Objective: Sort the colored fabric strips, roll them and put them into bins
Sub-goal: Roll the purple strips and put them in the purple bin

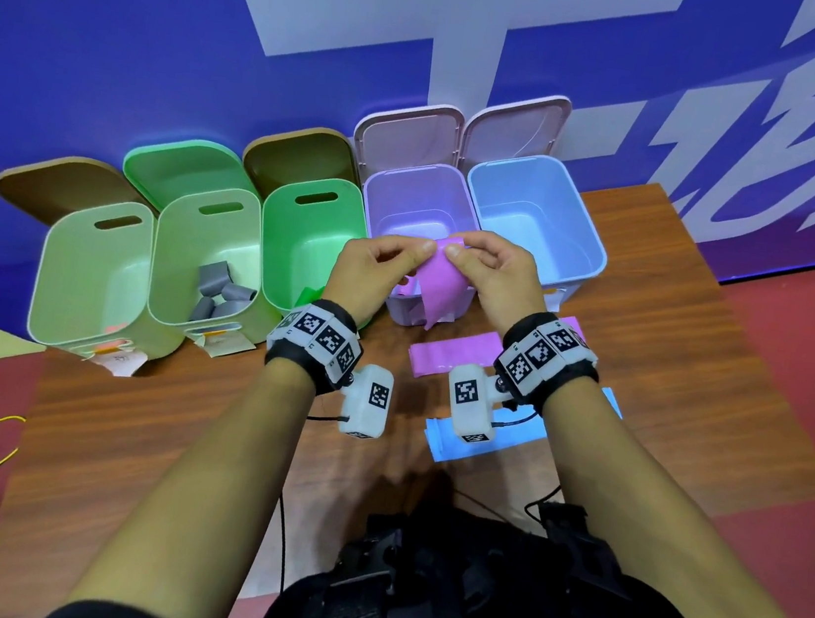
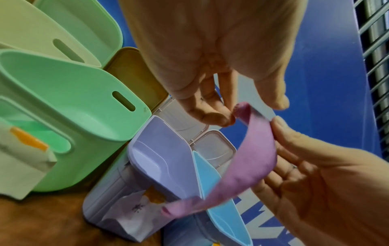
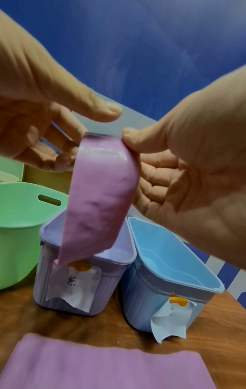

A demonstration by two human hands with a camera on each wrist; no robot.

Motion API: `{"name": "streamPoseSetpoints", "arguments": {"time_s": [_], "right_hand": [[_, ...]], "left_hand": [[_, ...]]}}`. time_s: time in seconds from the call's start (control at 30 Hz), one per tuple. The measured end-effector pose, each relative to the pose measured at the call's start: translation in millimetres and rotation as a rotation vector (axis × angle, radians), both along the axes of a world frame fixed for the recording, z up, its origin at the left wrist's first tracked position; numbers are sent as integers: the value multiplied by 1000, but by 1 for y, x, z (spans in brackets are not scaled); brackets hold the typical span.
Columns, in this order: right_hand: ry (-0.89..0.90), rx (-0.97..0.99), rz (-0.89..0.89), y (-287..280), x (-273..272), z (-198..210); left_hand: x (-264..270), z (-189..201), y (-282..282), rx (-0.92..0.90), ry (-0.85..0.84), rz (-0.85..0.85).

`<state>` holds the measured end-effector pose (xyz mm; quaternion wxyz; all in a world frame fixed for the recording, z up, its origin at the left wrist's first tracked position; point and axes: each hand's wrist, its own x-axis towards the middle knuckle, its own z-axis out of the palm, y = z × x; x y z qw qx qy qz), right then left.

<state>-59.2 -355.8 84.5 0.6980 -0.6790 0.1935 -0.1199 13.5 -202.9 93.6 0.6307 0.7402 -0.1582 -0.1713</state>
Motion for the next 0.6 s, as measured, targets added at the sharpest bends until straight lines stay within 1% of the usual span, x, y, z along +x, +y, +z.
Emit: {"name": "streamPoseSetpoints", "arguments": {"time_s": [0.17,0.37,0.6], "right_hand": [[27,7,-40,0,3,0],[11,12,-1,0,3,-3],[10,7,-4,-1,6,-1]], "left_hand": [[0,-4,-2,-65,14,-33],[2,-4,-3,-22,-9,-16],[2,-4,-5,-23,-16,-51]]}}
